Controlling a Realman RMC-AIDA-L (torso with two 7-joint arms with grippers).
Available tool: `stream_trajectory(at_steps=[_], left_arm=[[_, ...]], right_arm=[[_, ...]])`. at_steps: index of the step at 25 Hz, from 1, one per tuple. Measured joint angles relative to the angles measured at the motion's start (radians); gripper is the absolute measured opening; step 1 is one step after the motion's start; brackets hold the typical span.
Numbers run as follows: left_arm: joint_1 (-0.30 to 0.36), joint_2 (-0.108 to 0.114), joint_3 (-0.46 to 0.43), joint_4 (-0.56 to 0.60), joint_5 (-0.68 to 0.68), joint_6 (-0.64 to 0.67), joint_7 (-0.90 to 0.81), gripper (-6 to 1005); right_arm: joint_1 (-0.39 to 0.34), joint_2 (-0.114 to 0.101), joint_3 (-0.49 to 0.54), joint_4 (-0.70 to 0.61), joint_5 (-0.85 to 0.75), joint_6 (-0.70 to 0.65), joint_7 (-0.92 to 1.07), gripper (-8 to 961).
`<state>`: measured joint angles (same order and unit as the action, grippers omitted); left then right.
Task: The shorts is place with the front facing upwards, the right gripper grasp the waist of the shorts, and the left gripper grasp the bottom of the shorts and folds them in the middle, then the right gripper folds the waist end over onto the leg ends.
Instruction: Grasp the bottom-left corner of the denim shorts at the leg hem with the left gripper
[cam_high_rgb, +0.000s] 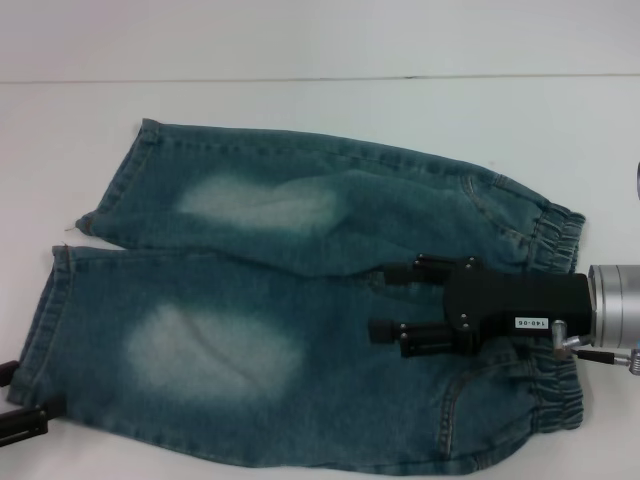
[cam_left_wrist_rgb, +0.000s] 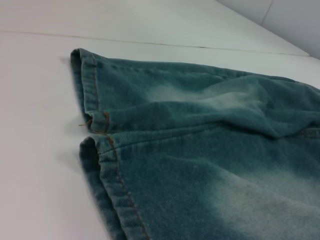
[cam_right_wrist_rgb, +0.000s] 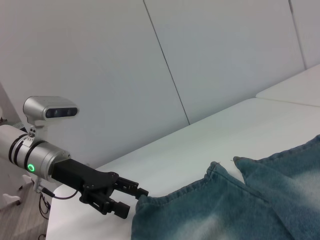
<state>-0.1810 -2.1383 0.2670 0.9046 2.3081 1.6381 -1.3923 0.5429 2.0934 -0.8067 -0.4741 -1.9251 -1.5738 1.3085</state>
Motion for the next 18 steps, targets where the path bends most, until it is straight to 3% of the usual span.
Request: stream_trajectory(at_steps=[18], left_arm=[[-0.001, 0.003, -0.002, 0.008, 0.025, -0.002, -0.033, 864]], right_arm=[[0.000, -0.001, 0.003, 0.000, 0.000, -0.002, 0.000, 925]])
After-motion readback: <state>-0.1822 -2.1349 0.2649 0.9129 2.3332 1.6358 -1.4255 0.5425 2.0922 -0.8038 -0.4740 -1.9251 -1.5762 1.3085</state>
